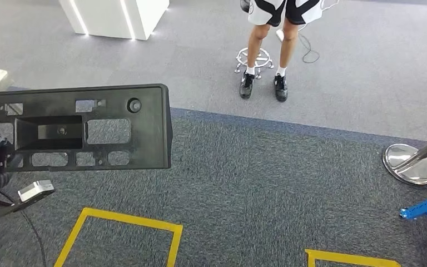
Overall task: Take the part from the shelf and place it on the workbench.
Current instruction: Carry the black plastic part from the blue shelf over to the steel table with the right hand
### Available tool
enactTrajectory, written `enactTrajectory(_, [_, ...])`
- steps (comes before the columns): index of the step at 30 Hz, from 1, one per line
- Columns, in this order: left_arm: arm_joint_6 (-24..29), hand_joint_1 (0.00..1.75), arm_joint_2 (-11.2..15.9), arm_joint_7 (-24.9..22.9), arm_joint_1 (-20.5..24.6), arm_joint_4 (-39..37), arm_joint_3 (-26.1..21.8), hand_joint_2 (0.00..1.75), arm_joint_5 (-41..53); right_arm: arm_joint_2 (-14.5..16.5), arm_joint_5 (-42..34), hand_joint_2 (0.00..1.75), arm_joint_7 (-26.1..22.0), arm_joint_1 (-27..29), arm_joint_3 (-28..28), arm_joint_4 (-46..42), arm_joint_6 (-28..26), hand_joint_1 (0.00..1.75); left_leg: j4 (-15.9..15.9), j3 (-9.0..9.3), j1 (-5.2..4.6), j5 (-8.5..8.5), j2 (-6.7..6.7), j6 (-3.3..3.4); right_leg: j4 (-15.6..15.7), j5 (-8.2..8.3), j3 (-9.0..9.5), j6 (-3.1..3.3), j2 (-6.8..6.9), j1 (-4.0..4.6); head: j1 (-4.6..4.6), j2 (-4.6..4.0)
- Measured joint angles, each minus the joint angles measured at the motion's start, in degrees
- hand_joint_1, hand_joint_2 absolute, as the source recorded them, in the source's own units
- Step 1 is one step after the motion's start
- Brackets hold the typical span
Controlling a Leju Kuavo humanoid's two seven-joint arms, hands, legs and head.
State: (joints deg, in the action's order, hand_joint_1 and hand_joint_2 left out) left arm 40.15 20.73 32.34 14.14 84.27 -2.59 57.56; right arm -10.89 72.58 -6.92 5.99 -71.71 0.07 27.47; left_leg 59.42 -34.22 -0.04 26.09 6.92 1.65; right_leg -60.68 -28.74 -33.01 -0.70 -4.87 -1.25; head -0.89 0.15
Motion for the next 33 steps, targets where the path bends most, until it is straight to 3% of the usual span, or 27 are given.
enactTrajectory(2, [0.01,1.75,0.9,-0.6,-0.29,0.02,0.05,1.75,-0.01,0.0,-0.03,0.0,-0.02,-0.02,0.11,0.0,0.01,0.0,0.02,-0.46,0.24,-0.15,1.23,-0.61,0.26,0.19,0.08,0.73,1.37,0.26,-0.01,0.0])
enactTrajectory(3, [0.01,1.75,1.38,-0.87,-0.42,0.01,0.05,1.75,-0.08,-0.02,-0.04,0.0,-0.01,-0.06,0.16,-0.01,0.01,0.0,0.37,-0.74,0.24,0.06,0.69,-0.86,0.45,0.28,0.18,1.12,2.07,0.28,0.01,0.0])
enactTrajectory(5, [0.01,1.75,2.2,-1.54,-0.34,0.01,0.2,1.75,-0.5,-0.01,-0.1,0.0,-0.01,-0.07,0.22,-0.01,0.03,0.0,3.72,-2.41,0.16,2.07,-2.53,-1.32,0.89,0.42,0.34,1.78,3.59,0.28,0.03,0.0])
enactTrajectory(6, [0.01,1.75,2.52,-2.06,-0.24,0.01,0.45,1.75,-0.91,-0.01,-0.13,0.0,-0.01,-0.01,0.24,-0.01,0.05,0.0,7.06,-3.97,0.13,3.83,-4.59,-1.54,0.95,0.37,0.4,2.0,4.38,0.45,0.04,0.0])
enactTrajectory(8, [0.01,1.75,3.08,-3.12,-0.18,0.01,1.29,1.75,-1.78,0.01,-0.2,0.0,-0.01,0.14,0.26,-0.01,0.05,0.0,14.13,-7.42,0.29,6.67,-6.33,-1.83,0.96,0.2,0.42,2.3,6.08,0.76,0.04,0.0])
enactTrajectory(9, [0.01,1.75,3.34,-3.48,-0.25,0.01,1.77,1.75,-2.11,0.01,-0.23,0.0,-0.01,0.18,0.27,-0.02,0.04,0.0,15.75,-8.23,0.34,6.81,-6.55,-1.82,0.96,0.08,0.47,2.38,6.94,0.89,0.04,0.0])
enactTrajectory(10, [0.01,1.75,3.62,-3.68,-0.3,0.01,2.18,1.75,-2.29,0.01,-0.26,0.0,-0.01,0.18,0.28,-0.02,0.03,0.0,15.03,-7.85,0.33,5.84,-6.69,-1.7,0.95,-0.05,0.57,2.41,7.76,1.01,0.04,0.0])
enactTrajectory(11, [0.01,1.75,3.91,-3.78,-0.32,0.01,2.5,1.75,-2.38,0.01,-0.27,0.0,-0.01,0.16,0.28,-0.02,0.03,0.0,12.19,-6.35,0.27,4.08,-7.03,-1.47,0.96,-0.21,0.76,2.42,8.55,1.12,0.04,0.0])
enactTrajectory(13, [0.01,1.75,4.51,-3.91,-0.19,0.02,2.96,1.75,-2.41,0.03,-0.27,0.0,-0.01,0.13,0.28,-0.01,0.04,0.0,4.24,-2.21,-0.4,1.16,-9.57,-0.74,0.99,-0.59,1.26,2.24,10.02,1.36,0.03,0.0])
enactTrajectory(15, [0.01,1.75,4.91,-4.02,0.08,0.04,3.24,1.75,-2.46,0.08,-0.28,0.0,-0.01,0.13,0.28,0.0,0.05,0.0,0.14,-0.13,-1.21,0.54,-11.38,0.01,1.05,-0.92,1.59,1.79,11.35,1.53,0.02,0.0])
enactTrajectory(17, [0.01,1.75,5.31,-4.42,0.18,0.06,3.52,1.75,-2.61,0.1,-0.31,0.0,-0.01,0.02,0.28,0.0,0.09,0.0,-0.35,0.08,-1.37,0.5,-10.21,0.55,1.2,-1.19,1.95,1.26,12.64,1.56,0.02,0.0])
enactTrajectory(18, [0.01,1.75,5.58,-4.83,0.16,0.07,3.7,1.75,-2.68,0.11,-0.35,0.0,-0.01,-0.14,0.28,0.0,0.12,0.0,-0.72,0.28,-1.2,0.29,-9.44,0.76,1.01,-1.42,2.16,0.97,12.22,1.49,0.01,0.0])
enactTrajectory(20, [-0.01,1.75,6.02,-6.0,0.58,0.05,4.18,1.75,-2.54,0.15,-0.44,0.0,-0.01,-0.36,0.3,0.0,0.21,0.0,-1.53,0.77,-0.74,-0.15,-8.08,1.3,-1.71,-3.1,1.14,0.48,8.87,1.27,-0.01,0.0])
enactTrajectory(21, [-0.01,1.75,6.04,-6.5,0.86,0.04,4.43,1.75,-2.4,0.19,-0.48,0.0,0.0,-0.36,0.3,0.0,0.23,0.0,-1.7,0.88,-0.62,-0.25,-7.45,1.47,-4.87,-4.68,-0.46,0.33,6.75,1.11,-0.02,0.0])
enactTrajectory(22, [-0.02,1.75,6.01,-6.86,1.15,0.03,4.67,1.75,-2.27,0.22,-0.49,0.0,0.04,-0.31,0.31,0.0,0.25,0.0,-1.73,0.88,-0.6,-0.27,-6.74,1.63,-8.74,-6.43,-2.65,0.21,5.51,1.03,-0.02,0.0])
enactTrajectory(23, [-0.02,1.75,5.91,-7.02,1.27,0.02,4.91,1.75,-2.22,0.26,-0.51,0.0,0.09,-0.26,0.31,0.0,0.28,0.0,-1.67,0.88,-0.59,-0.24,-5.96,1.71,-12.36,-7.68,-4.79,0.08,5.02,0.99,-0.02,0.0])
enactTrajectory(24, [-0.02,1.75,5.82,-7.08,1.28,0.01,5.15,1.75,-2.21,0.28,-0.51,0.0,0.13,-0.25,0.32,0.0,0.3,0.0,-1.6,0.9,-0.58,-0.2,-5.17,1.73,-14.55,-7.88,-6.29,-0.05,4.9,0.96,-0.02,0.0])
enactTrajectory(25, [-0.02,1.75,5.73,-7.08,1.29,-0.01,5.37,1.75,-2.2,0.28,-0.51,0.0,0.16,-0.26,0.33,0.0,0.32,0.0,-1.48,0.94,-0.54,-0.13,-4.36,1.68,-14.64,-6.86,-6.79,-0.15,4.86,0.9,-0.01,0.0])
enactTrajectory(27, [-0.02,1.75,5.57,-7.09,1.34,-0.04,5.73,1.75,-2.19,0.29,-0.51,0.0,0.16,-0.29,0.34,0.0,0.33,0.0,-1.09,1.08,-0.4,0.15,-2.73,1.39,-8.58,-2.17,-4.63,-0.24,3.77,0.61,-0.02,0.0])
enactTrajectory(29, [-0.03,1.75,5.42,-7.32,1.66,-0.11,6.02,1.75,-2.21,0.31,-0.5,0.0,0.17,-0.3,0.36,0.0,0.41,0.0,-0.4,0.76,-0.33,0.52,-1.11,0.86,-1.8,0.9,-1.96,-0.27,0.43,0.1,-0.01,0.0])
enactTrajectory(30, [-0.04,1.75,5.36,-7.69,2.01,-0.18,6.26,1.75,-2.21,0.32,-0.5,0.0,0.18,-0.32,0.37,0.0,0.55,0.0,-0.17,0.45,-0.25,0.6,-0.36,0.56,-0.2,1.26,-1.38,-0.23,-0.72,0.0,-0.01,0.0])
enactTrajectory(31, [-0.05,1.75,5.36,-8.41,2.43,-0.3,6.66,1.75,-2.23,0.32,-0.49,0.0,0.22,-0.37,0.4,-0.01,0.71,0.0,-0.07,0.16,-0.11,0.57,0.45,0.18,0.24,1.02,-1.24,-0.06,-1.0,0.05,-0.01,0.0])
enactTrajectory(33, [-0.06,1.75,5.63,-10.87,3.24,-0.62,8.0,1.75,-2.33,0.31,-0.54,0.0,0.31,-0.63,0.45,-0.02,0.97,0.0,-0.14,-0.21,0.22,0.47,1.35,-0.56,0.84,1.2,-0.84,0.65,0.78,0.18,0.0,0.0])
